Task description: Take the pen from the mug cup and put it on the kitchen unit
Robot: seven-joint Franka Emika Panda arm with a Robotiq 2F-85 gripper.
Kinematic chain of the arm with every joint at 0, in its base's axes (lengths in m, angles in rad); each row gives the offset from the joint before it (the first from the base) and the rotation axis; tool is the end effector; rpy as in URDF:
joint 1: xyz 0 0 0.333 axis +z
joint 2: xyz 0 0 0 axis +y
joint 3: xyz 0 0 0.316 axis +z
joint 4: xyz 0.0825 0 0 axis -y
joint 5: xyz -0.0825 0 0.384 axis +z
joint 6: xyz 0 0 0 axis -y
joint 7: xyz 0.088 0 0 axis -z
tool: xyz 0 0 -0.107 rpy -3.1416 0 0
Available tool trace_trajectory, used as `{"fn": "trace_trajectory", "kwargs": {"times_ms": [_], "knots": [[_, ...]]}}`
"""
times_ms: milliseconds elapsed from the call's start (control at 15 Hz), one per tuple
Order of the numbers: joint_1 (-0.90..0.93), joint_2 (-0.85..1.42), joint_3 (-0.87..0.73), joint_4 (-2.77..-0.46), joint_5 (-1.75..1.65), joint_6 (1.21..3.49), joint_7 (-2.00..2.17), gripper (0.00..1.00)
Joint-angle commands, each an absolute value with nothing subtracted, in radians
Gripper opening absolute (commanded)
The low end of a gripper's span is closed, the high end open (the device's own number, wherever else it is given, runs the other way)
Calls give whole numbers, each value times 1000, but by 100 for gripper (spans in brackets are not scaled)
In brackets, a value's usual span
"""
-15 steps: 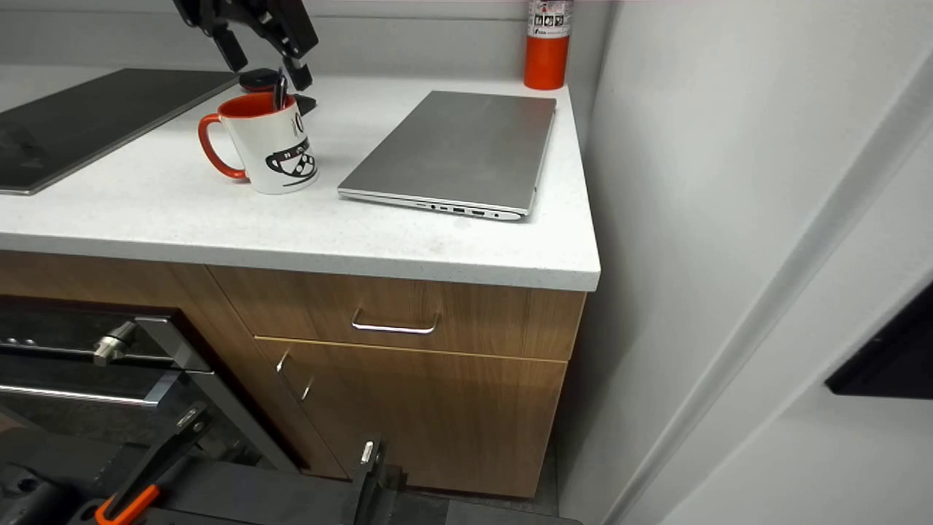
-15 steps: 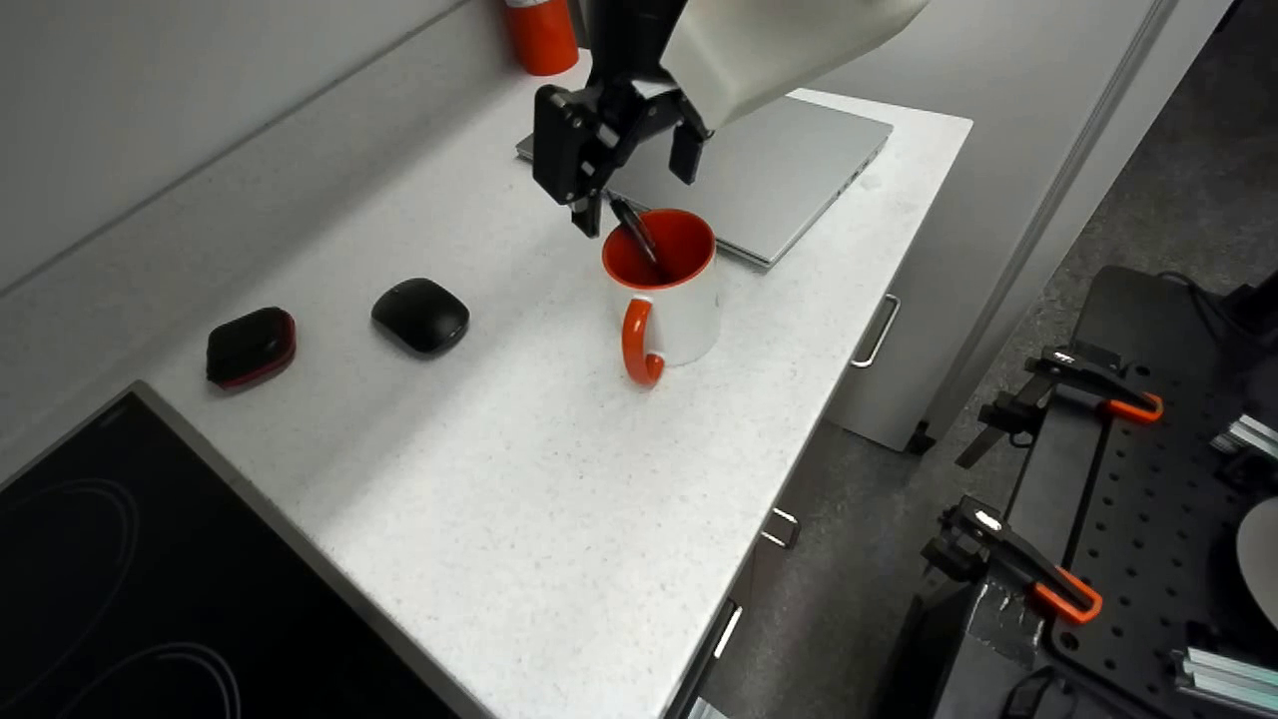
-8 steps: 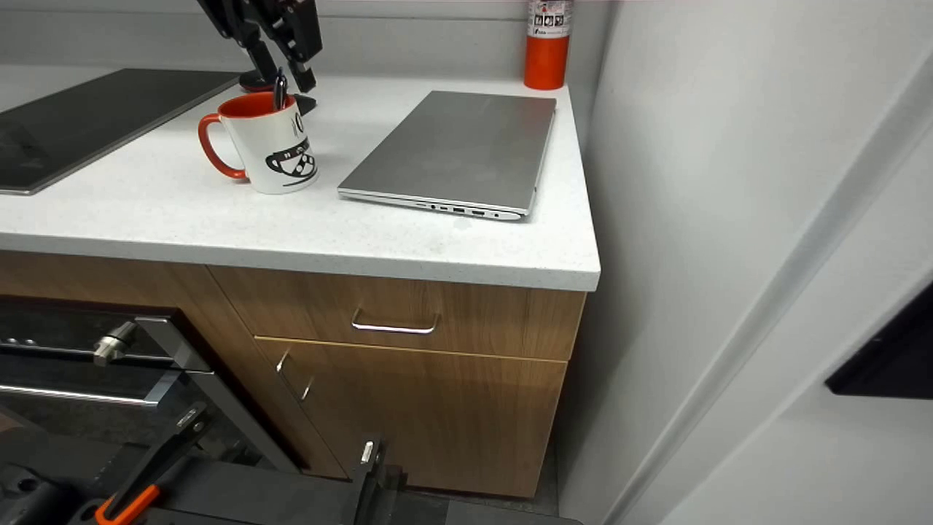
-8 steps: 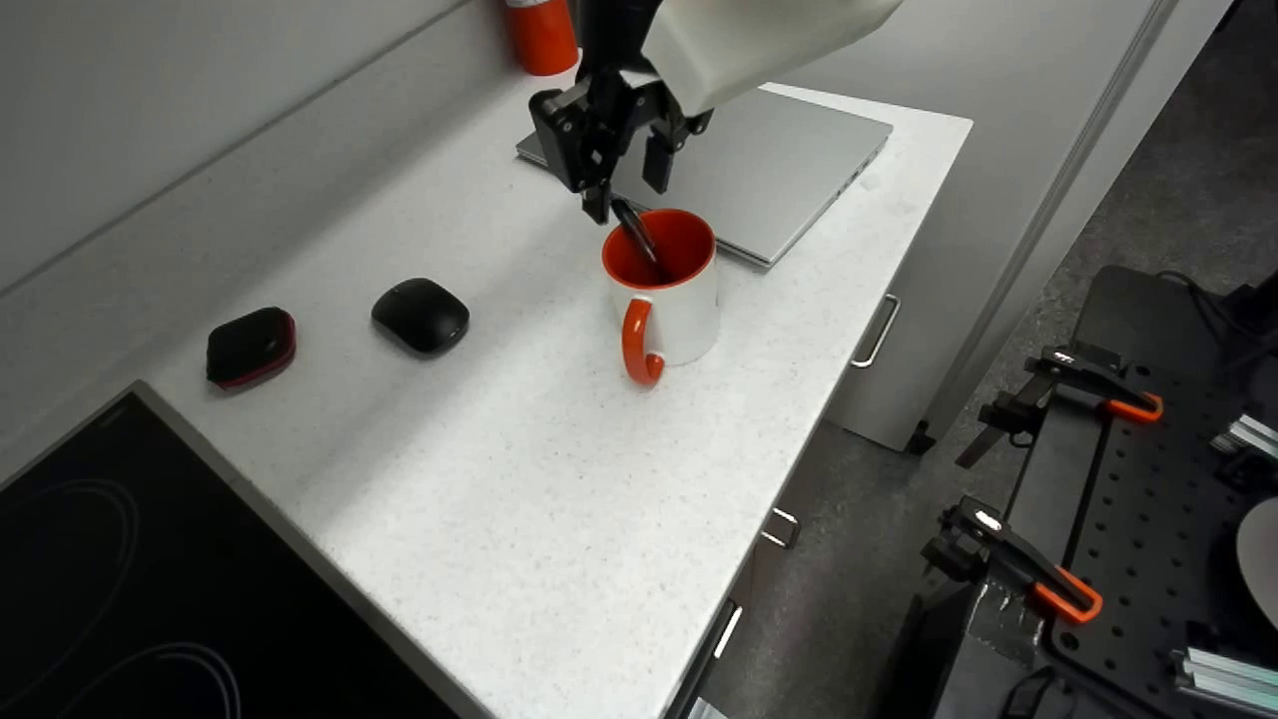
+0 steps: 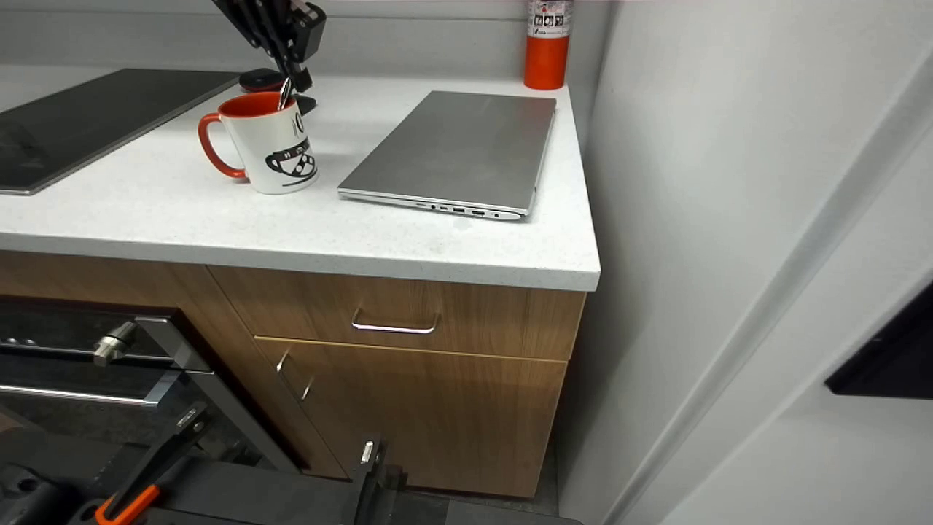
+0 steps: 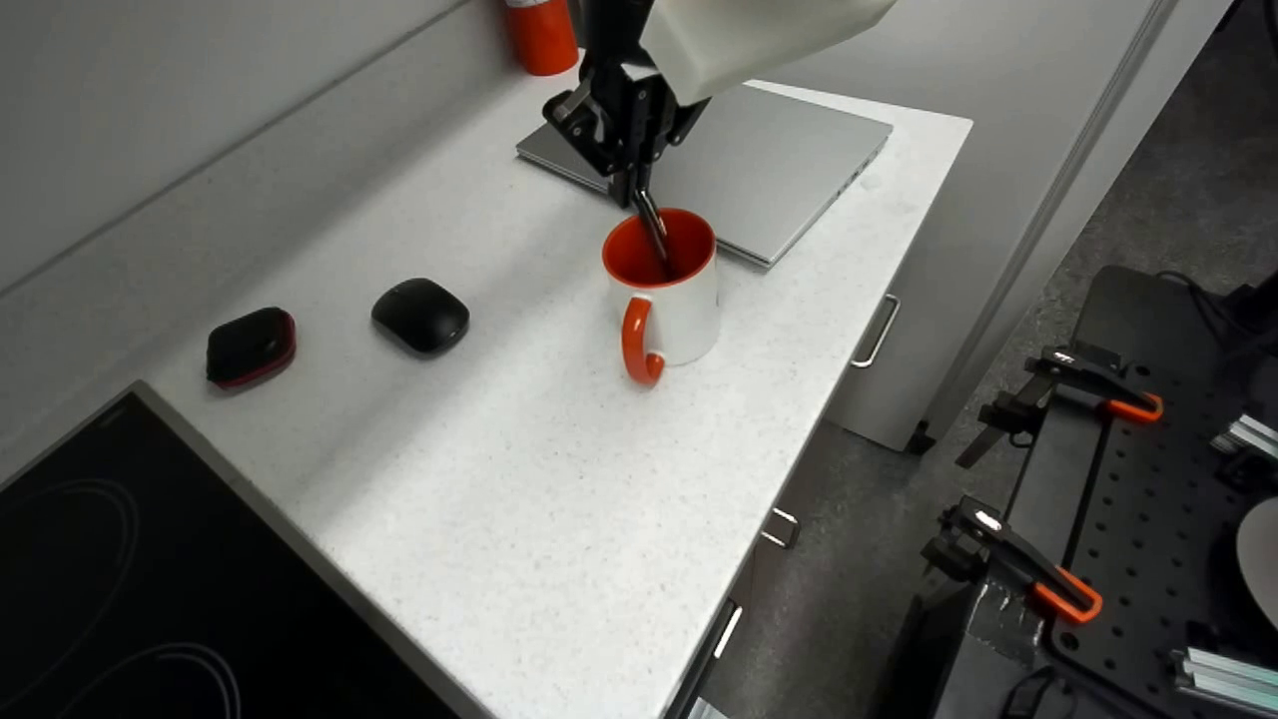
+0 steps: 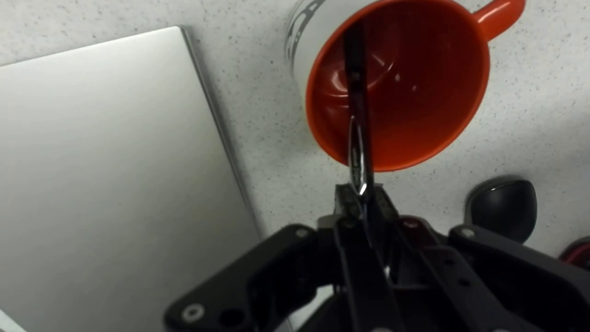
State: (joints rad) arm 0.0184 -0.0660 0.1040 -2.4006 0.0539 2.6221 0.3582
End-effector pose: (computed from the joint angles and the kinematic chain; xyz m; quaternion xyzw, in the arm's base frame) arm 0.5069 0.0612 0.3699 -0.9801 0.1371 -0.1359 0.0469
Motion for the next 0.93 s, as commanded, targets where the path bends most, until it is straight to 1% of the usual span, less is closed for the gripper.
{"fn": "trace_trajectory", "kwargs": {"times_ms": [0, 200, 533, 733, 867], "knots": [[30, -69, 89, -2399, 80, 2635, 355, 3], [34, -130, 97, -2432, 68, 2613, 368, 3], [25, -304, 121, -2502, 30, 2623, 414, 3], [23, -413, 134, -2524, 51, 2613, 414, 3], [42, -442, 130, -2510, 97, 2622, 392, 3]]}}
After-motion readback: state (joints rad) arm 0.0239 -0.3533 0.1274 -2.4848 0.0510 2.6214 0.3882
